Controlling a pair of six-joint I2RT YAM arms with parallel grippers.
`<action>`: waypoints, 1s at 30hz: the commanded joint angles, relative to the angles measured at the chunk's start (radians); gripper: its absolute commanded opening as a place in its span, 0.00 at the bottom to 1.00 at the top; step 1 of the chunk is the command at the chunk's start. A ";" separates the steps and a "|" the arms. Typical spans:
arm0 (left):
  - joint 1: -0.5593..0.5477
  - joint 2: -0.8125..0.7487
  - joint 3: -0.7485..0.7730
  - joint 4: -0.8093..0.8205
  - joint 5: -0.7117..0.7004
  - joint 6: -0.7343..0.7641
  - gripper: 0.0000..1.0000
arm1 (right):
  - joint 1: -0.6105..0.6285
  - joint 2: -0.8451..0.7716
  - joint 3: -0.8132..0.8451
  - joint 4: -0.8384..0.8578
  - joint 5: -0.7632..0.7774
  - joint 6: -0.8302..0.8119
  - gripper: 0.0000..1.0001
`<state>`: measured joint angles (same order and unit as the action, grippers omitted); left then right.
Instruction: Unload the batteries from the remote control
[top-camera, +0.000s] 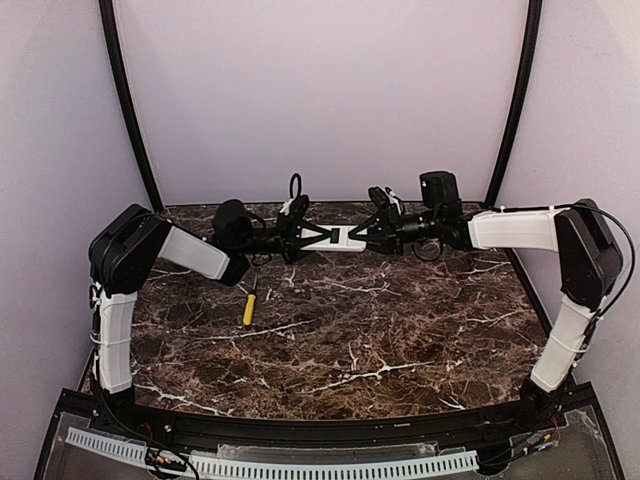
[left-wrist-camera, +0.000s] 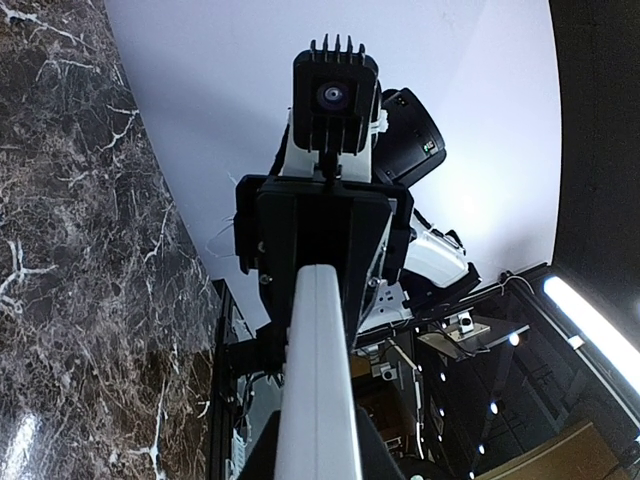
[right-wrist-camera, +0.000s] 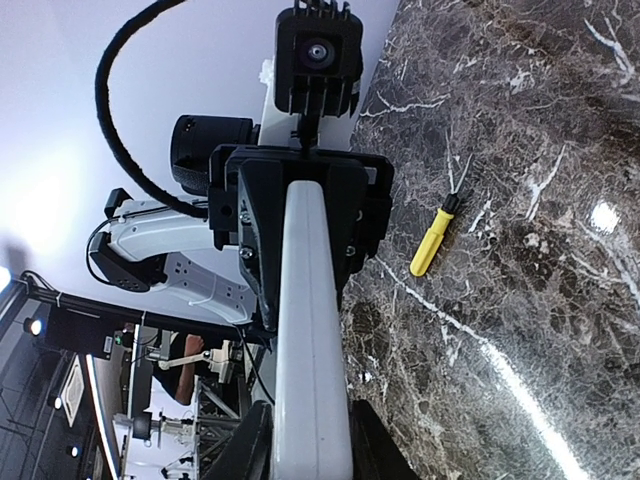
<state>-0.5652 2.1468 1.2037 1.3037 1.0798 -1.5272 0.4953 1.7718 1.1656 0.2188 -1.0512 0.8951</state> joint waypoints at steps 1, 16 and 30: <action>-0.010 -0.011 0.030 0.052 -0.005 -0.036 0.00 | 0.015 -0.022 -0.018 0.020 -0.016 -0.022 0.30; -0.010 -0.024 0.030 -0.024 -0.004 0.027 0.00 | 0.015 -0.027 0.025 -0.109 0.062 -0.069 0.59; -0.013 -0.061 0.022 -0.183 -0.011 0.160 0.00 | 0.026 -0.013 0.074 -0.216 0.130 -0.130 0.36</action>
<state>-0.5705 2.1456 1.2110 1.1435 1.0714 -1.4117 0.5083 1.7638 1.2118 0.0124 -0.9379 0.7937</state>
